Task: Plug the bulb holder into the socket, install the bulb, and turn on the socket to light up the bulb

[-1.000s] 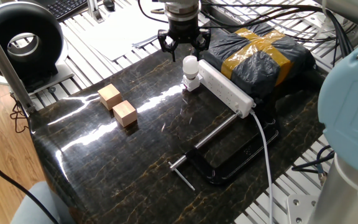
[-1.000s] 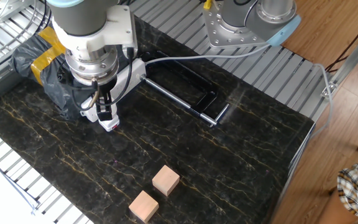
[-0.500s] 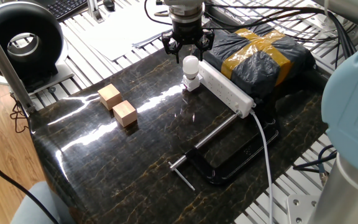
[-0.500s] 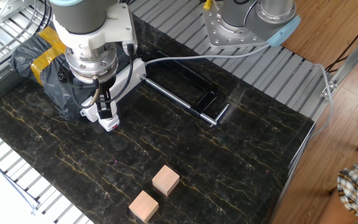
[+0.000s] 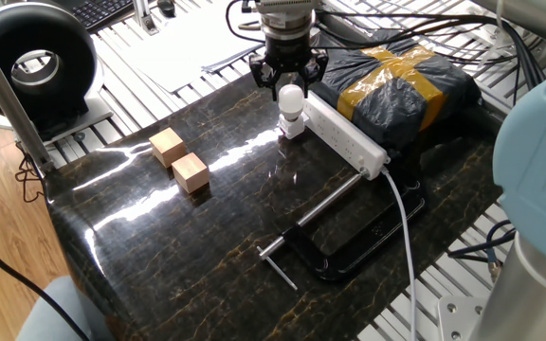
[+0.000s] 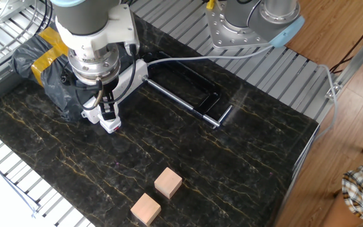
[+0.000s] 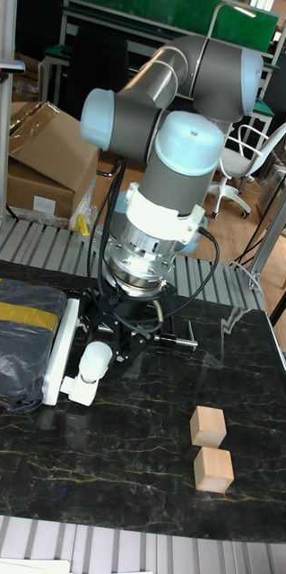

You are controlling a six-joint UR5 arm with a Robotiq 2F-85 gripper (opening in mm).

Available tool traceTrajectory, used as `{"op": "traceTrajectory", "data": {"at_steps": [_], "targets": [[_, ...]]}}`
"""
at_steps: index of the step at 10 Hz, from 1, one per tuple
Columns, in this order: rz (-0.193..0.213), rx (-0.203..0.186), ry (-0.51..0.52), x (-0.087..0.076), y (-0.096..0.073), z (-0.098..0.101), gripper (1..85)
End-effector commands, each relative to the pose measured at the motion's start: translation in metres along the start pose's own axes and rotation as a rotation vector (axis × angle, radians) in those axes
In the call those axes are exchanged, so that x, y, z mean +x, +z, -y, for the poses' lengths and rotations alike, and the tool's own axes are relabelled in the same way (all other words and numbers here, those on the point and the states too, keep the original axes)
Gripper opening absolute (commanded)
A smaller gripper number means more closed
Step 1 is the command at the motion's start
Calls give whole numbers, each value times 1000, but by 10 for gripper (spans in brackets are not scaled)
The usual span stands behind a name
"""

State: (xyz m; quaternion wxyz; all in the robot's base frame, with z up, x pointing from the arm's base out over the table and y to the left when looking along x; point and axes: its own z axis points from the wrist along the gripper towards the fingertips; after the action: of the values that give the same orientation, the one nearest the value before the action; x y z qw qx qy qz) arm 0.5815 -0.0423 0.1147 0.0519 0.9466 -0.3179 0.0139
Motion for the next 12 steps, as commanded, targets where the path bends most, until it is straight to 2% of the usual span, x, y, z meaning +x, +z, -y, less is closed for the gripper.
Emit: {"op": "traceTrajectory", "data": {"at_steps": [1, 5, 6, 9, 11, 12], "targets": [[-1, 11, 2, 1, 1, 3, 513], [-13, 9, 4, 1, 3, 4, 483], [-12, 8, 11, 1, 3, 4, 450], [-8, 6, 113, -4, -2, 8, 270], [-8, 36, 182, -2, -1, 14, 13], [-4, 37, 199, 0, 0, 12, 13]]}}
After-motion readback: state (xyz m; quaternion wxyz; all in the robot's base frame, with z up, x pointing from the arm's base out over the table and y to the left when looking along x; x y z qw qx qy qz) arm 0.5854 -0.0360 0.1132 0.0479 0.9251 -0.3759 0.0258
